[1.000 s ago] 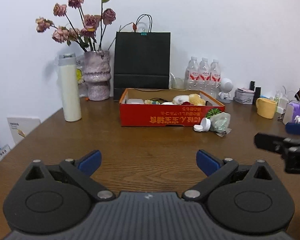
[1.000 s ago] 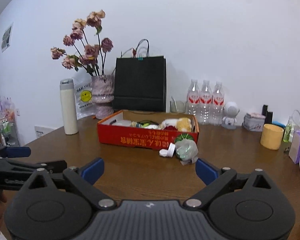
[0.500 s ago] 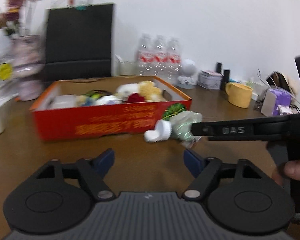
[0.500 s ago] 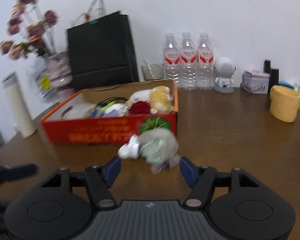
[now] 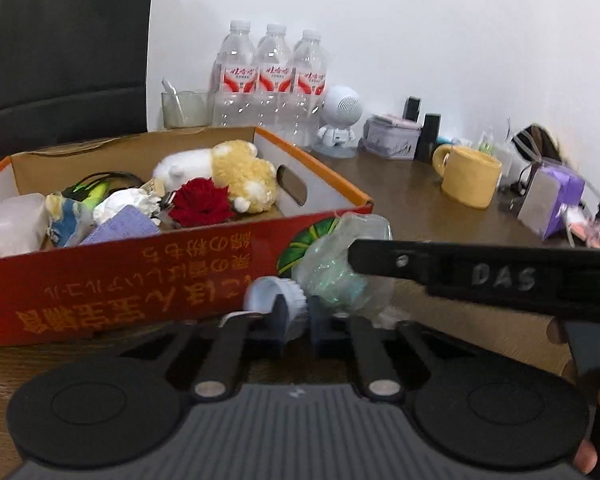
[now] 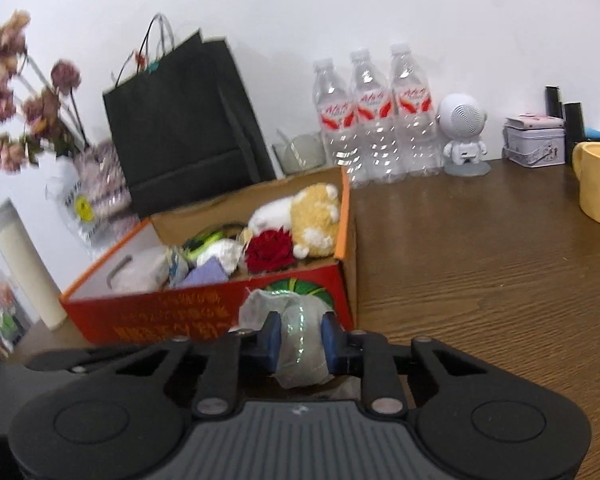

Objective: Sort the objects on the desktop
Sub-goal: 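Grasp the white cap with the left tool while the right tool grasps the clear bag, then carry the white cap and clear bag into the cardboard box and open both tools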

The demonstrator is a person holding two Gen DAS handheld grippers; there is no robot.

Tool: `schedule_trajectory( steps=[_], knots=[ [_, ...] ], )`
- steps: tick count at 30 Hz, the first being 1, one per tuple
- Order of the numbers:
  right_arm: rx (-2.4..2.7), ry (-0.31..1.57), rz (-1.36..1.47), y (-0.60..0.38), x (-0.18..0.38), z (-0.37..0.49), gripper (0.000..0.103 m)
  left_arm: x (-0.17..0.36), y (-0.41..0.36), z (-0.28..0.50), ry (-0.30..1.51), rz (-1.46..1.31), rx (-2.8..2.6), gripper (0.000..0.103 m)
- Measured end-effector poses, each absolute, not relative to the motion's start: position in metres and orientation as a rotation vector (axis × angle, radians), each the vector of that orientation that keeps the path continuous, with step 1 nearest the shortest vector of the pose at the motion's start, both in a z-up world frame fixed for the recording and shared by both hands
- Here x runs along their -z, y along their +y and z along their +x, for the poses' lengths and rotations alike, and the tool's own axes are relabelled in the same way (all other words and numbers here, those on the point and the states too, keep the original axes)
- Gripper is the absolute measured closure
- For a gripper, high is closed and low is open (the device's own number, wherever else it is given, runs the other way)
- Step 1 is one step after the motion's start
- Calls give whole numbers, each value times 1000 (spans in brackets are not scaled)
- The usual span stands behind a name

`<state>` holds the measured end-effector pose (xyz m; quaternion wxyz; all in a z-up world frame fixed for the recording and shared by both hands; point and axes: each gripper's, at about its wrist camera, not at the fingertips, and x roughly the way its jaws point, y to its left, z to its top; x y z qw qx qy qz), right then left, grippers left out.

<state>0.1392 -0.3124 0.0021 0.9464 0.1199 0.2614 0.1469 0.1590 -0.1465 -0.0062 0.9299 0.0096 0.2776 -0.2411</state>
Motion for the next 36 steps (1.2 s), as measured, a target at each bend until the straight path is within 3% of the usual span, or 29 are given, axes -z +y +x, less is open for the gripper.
schedule_trajectory(
  steps=[9,18,23,36],
  knots=[
    [-369,441,301,-320,-7,131,85,-29,-60,124,534,-411,500,95],
    [-435,435,220,-269,-24,89,86,-48,-32,40,399,-90,226,94],
    [-424,423,141,-240,-23,27,86,-33,-25,8,447,-137,221,94],
    [-338,332,23,-231,-35,-74,87,-45,-35,-75,309,-49,126,94]
  ],
)
